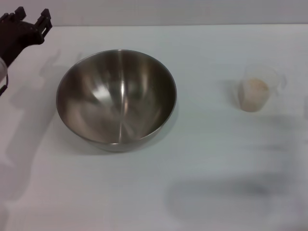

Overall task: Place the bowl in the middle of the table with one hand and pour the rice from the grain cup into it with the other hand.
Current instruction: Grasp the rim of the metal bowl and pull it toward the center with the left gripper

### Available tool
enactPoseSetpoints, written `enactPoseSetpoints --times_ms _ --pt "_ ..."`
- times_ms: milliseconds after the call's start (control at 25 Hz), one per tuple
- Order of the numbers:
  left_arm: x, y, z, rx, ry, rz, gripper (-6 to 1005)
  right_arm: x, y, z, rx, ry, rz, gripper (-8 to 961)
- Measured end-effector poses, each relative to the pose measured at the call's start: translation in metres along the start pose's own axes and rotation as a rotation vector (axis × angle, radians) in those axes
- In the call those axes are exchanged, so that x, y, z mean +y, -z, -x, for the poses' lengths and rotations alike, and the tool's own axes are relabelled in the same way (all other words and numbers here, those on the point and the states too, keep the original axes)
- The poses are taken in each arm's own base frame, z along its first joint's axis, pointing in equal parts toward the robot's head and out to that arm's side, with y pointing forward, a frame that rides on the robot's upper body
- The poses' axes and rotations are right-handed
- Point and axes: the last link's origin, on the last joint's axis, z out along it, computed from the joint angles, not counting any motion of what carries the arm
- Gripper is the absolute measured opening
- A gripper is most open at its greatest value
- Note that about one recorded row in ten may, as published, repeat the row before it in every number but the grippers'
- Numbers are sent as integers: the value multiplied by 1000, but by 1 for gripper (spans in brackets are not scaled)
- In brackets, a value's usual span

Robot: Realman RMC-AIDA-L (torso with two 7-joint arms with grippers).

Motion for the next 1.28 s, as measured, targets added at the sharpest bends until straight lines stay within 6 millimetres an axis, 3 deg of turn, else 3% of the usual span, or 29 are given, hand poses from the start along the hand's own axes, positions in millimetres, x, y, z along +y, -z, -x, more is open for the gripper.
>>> enactPoseSetpoints --times_ms 120,440,720,960,1280 --pt "3 3 -21 -111 -2 -26 575 0 -1 0 -3 2 2 493" --pt "16 18 -41 -380 -23 -76 573 2 -6 2 -14 6 14 493" --pt "38 37 -60 -567 45 106 571 5 -10 2 -18 11 30 492" --pt "44 43 -59 -637 46 133 570 7 -9 2 -14 14 40 492" --pt "32 27 -37 -740 84 101 568 10 -8 3 -23 21 67 491"
